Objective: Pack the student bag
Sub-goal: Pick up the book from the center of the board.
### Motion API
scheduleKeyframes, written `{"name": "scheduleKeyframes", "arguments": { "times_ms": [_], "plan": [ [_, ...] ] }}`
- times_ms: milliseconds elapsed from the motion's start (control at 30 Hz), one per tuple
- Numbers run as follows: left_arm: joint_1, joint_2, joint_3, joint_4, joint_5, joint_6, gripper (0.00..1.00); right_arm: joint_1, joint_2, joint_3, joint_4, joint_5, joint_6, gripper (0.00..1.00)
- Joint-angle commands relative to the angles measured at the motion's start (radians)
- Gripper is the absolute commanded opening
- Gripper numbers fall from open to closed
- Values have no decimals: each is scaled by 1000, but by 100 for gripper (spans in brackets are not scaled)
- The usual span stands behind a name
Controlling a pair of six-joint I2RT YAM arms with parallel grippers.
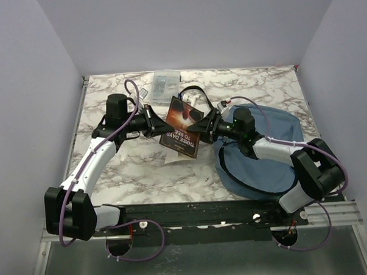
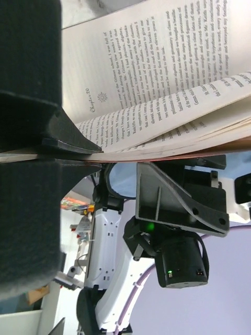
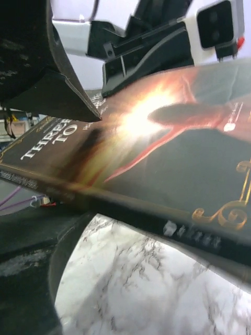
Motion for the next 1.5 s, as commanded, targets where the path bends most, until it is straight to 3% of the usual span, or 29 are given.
{"name": "scheduleKeyframes", "arguments": {
  "times_ms": [0, 100, 133, 200, 233, 300, 367, 500, 600, 700, 867, 1033, 1233, 1300, 1400, 1467],
  "plan": [
    [-4, -21, -35, 124, 111, -74, 0, -8, -11, -15, 278, -71, 149, 59],
    [-5, -33, -46, 126, 92, -67, 2, -9, -33, -6, 287, -55, 144, 40],
    [-5, -46, -49, 122, 77, -63, 11, -9, -44, -5, 272, -41, 136, 31],
    [-4, -82, -55, 104, 29, -46, 35, -15, -61, 0, 255, -24, 114, 20],
    [-2, -153, -19, -35, -125, 33, 67, -47, -95, 17, 197, 17, 109, 10],
    [-2, -200, 19, -127, -240, 77, 84, -70, -110, 27, 190, 42, 121, 2],
    [-2, -252, 51, -194, -353, 88, 92, -86, -122, 46, 180, 83, 139, 0],
    [-2, -347, 31, -214, -497, -20, 97, -89, -123, 97, 214, 163, 182, 0],
    [-22, -372, -47, -25, -410, -155, 98, -89, -110, 92, 332, 255, 271, 0],
    [-104, -358, -147, 280, -362, -295, 98, -88, -28, 75, 572, 321, 382, 0],
    [-317, -309, -131, 434, -616, -213, 98, -60, 119, 122, 835, 358, 580, 0],
    [-387, -237, -156, 608, -754, -244, 98, 3, 67, 90, 776, 441, 543, 0],
    [-468, -202, -170, 623, -990, -292, 97, 39, -54, -9, 660, 519, 498, 0],
    [-493, -202, -175, 624, -1063, -307, 86, 43, -105, -45, 601, 538, 492, 0],
    [-522, -195, -167, 634, -1108, -303, 56, 42, -186, -97, 529, 540, 478, 1],
    [-539, -187, -164, 643, -1112, -296, 41, 43, -259, -131, 445, 530, 452, 11]
  ]
}}
